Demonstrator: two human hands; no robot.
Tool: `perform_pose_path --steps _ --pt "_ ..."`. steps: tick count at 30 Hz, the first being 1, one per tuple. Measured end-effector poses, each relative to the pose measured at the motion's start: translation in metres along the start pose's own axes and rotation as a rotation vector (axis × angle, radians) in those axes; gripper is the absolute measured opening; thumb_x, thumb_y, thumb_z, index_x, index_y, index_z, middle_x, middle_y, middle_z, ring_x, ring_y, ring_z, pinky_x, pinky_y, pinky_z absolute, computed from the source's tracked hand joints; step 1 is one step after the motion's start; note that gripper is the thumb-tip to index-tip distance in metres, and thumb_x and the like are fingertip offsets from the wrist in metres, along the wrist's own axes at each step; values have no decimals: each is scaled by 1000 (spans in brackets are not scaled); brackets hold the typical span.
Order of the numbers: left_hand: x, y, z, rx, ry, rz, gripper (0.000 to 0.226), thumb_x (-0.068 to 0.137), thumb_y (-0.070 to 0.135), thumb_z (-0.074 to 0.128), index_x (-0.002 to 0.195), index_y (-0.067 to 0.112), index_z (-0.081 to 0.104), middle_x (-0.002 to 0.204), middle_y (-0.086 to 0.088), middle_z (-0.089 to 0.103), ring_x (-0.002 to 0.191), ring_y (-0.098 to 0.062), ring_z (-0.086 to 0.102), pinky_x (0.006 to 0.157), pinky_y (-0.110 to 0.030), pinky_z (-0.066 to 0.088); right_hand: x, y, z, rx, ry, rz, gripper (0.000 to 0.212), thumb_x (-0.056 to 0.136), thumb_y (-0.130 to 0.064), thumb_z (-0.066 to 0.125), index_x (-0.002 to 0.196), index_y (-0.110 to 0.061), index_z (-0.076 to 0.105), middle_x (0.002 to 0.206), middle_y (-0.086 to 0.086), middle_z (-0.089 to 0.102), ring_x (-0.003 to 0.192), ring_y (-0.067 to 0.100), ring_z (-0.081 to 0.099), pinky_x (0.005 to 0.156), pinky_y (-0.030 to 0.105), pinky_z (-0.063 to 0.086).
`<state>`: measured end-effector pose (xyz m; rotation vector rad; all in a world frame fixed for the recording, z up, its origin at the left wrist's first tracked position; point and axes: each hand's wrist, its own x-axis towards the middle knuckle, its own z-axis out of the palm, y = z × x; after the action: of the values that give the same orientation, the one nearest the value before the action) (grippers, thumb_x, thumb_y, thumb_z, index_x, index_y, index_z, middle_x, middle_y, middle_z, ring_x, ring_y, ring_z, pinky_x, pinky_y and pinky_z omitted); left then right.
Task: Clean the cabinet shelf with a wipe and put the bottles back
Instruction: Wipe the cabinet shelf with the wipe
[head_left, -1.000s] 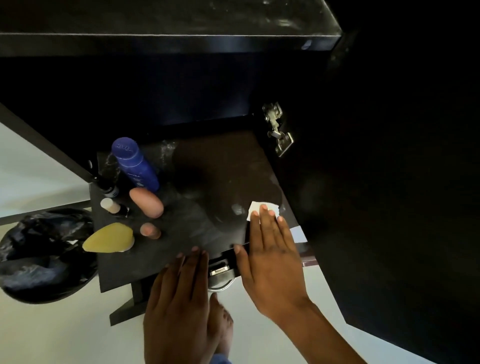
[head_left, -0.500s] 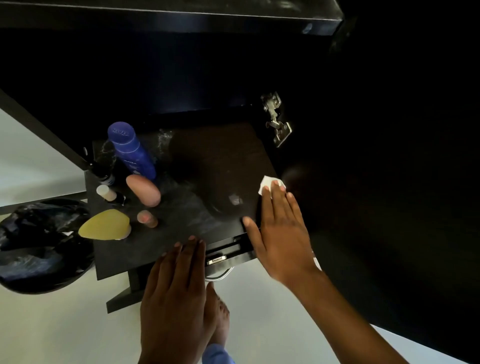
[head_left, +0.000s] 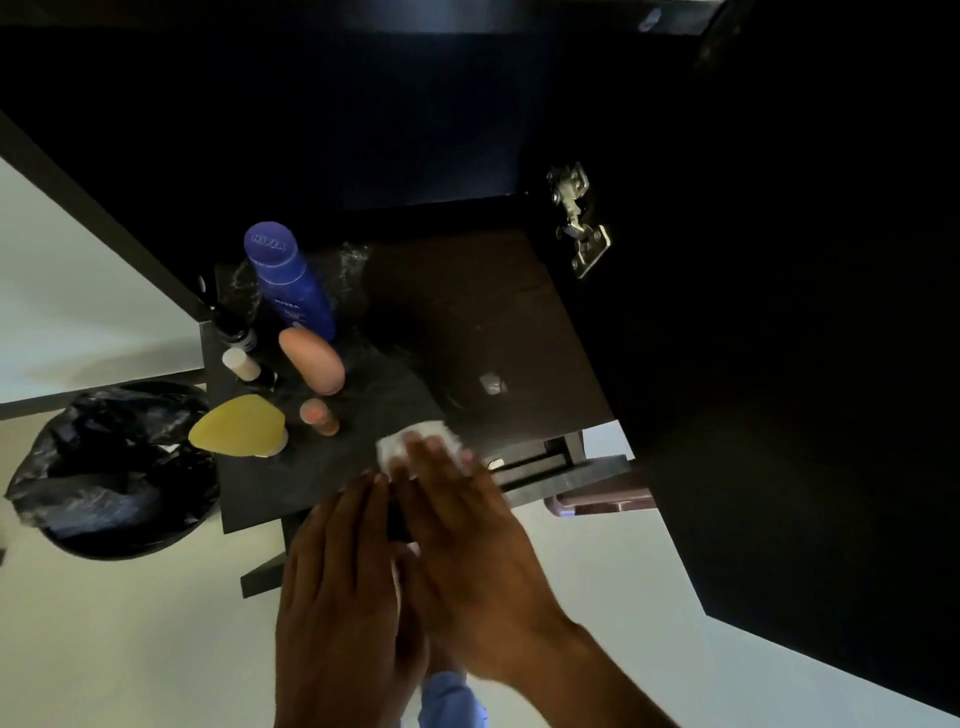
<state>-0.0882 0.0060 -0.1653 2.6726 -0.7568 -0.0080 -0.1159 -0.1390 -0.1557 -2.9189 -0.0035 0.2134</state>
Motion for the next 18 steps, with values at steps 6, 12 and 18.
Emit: perform_pose_path --steps 6,12,18 --pt "-8 3 0 62 -10 -66 78 84 43 53 148 -2 54 153 -23 51 137 -45 48 113 -54 40 9 49 -18 -24 63 239 57 111 -43 21 160 -18 36 170 5 28 161 18 13 131 48 13" --pt "-5 4 1 76 -45 -97 81 84 47 52 147 -4 54 152 -25 51 138 -45 49 111 -56 45 35 62 -20 33 54 264 60 111 -45 20 164 -17 24 173 6 17 162 19 7 131 48 8" --pt "-6 3 1 97 -30 -136 82 82 48 51 145 -4 55 148 -24 53 134 -44 51 108 -55 49 19 37 -21 7 -13 -75 55 113 -40 23 161 -16 33 171 0 23 160 10 12 131 45 8"
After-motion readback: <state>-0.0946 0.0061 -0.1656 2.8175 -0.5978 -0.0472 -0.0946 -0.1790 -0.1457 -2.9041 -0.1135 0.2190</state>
